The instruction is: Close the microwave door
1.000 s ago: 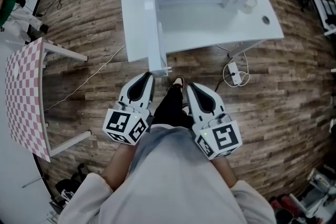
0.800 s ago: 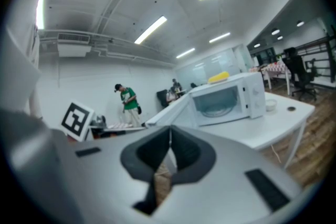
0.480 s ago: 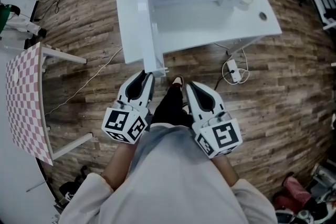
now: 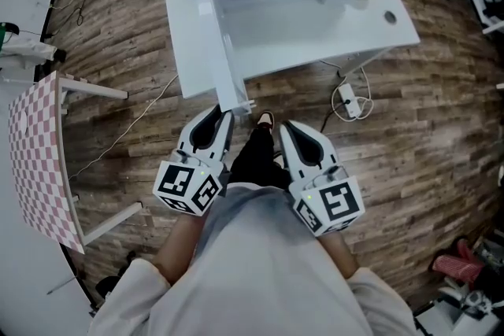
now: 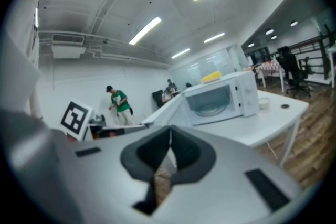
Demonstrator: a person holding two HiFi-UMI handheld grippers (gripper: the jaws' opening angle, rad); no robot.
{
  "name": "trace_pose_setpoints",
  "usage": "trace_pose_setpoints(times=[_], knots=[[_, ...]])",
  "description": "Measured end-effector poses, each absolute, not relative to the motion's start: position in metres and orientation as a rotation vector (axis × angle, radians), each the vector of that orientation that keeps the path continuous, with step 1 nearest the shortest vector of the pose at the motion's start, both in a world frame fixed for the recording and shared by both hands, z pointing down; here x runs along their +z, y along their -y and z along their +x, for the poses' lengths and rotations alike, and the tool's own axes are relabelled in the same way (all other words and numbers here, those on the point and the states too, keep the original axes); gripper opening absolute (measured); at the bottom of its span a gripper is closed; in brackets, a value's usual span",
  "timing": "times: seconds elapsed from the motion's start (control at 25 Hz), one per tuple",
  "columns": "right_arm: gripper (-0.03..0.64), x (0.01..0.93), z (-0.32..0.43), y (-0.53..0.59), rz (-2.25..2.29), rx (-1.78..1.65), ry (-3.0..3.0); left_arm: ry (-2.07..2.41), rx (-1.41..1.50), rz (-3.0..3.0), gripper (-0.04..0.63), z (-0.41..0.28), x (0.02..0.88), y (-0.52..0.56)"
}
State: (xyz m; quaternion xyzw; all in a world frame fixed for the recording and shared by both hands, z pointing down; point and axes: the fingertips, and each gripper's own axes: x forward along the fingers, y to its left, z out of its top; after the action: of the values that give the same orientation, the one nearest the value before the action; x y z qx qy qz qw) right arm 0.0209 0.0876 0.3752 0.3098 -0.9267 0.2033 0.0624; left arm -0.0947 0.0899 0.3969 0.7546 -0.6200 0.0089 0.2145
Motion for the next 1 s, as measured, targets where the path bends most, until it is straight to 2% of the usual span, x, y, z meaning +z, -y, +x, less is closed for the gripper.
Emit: trace_pose_setpoints(times=[1.0], knots=[[0.023, 0.387, 0.053, -0.02, 1.109, 0.707, 2.723, 1.418, 0.133, 2.31, 0.094, -0.009, 0.398, -0.026]])
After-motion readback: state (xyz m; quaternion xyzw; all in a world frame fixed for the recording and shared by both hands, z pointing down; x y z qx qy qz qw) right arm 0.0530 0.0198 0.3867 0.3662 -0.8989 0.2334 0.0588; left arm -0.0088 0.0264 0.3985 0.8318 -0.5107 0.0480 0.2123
